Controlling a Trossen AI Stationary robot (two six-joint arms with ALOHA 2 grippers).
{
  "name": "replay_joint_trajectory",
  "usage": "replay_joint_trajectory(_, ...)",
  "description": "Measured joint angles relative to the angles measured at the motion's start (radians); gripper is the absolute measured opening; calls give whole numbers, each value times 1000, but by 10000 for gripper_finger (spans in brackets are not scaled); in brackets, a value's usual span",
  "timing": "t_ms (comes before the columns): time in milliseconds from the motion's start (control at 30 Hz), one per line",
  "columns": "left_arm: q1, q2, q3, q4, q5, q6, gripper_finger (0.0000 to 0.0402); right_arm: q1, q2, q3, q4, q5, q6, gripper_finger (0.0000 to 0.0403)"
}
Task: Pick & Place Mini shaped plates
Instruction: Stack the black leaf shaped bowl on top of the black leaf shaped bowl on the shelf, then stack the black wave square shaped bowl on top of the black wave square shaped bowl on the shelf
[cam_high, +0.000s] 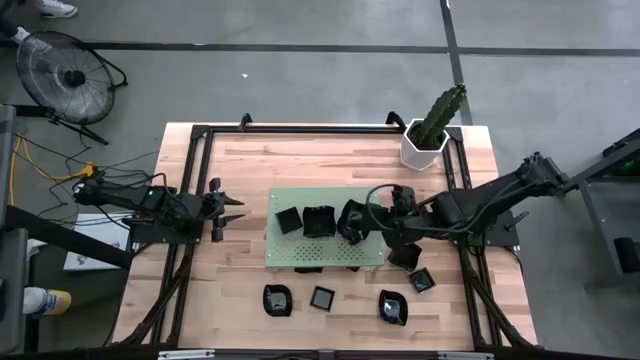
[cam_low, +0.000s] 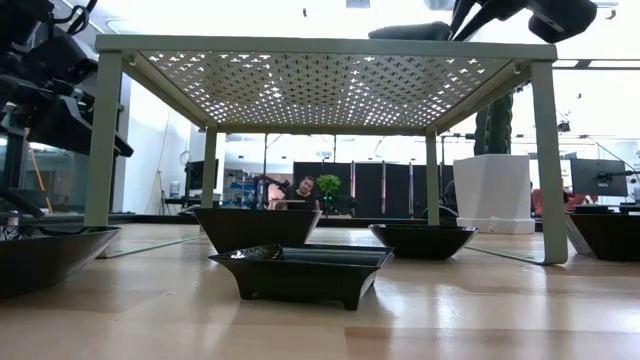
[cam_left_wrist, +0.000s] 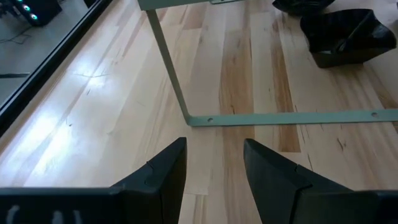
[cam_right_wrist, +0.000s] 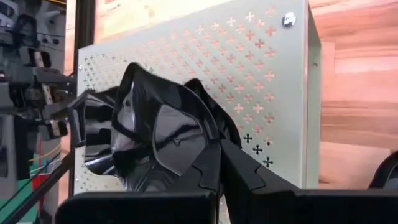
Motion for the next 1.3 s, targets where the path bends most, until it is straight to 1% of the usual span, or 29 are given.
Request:
replay_joint_trajectory(767,0,0,-2,1,0,0,156,-12,-2,0,-33,-20,-45,3)
replay_joint_trajectory(867,0,0,-2,1,0,0,156,-12,-2,0,-33,-20,-46,19)
replay_joint_trajectory(1067,0,0,-2,1,-1,0,156,-12,-2,0,-34,-18,-54,75)
replay_joint_trajectory(1200,0,0,-2,1,-1,0,156,-12,-3,0,-42,-17,-85,107)
replay_joint_trajectory(1300,0,0,-2,1,6,0,156,-12,-22,0,-52,-13,-143,122)
